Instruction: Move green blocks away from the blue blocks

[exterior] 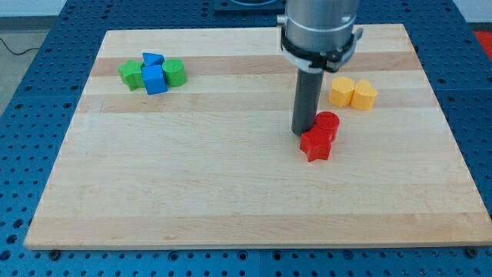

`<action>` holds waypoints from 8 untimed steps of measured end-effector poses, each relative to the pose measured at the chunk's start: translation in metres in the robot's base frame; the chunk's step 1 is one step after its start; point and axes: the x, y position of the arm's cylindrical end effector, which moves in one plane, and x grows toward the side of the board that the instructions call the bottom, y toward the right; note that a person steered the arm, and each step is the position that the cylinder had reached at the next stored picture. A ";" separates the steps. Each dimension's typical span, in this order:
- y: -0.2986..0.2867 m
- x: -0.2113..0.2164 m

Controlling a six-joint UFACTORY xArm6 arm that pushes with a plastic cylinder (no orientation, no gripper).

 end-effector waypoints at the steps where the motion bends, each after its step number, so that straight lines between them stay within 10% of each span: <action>1: -0.001 0.001; 5: -0.027 -0.035; 8: -0.279 -0.061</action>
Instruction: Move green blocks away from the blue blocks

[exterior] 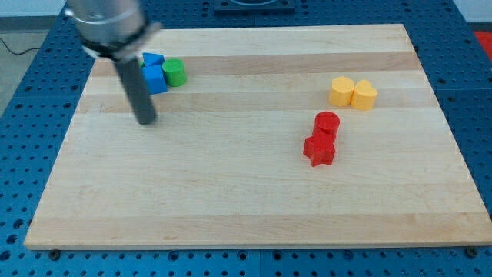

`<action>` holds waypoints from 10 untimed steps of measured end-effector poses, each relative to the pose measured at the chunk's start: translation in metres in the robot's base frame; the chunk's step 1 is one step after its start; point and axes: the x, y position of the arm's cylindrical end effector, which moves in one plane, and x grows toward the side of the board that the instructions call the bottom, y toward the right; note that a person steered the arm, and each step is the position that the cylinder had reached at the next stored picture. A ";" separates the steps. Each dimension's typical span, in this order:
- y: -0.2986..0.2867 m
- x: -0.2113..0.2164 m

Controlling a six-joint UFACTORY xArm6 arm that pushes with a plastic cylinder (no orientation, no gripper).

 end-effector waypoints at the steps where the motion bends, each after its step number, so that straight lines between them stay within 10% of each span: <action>1: -0.067 -0.046; 3: -0.084 -0.070; 6: 0.075 -0.096; 10: 0.019 -0.073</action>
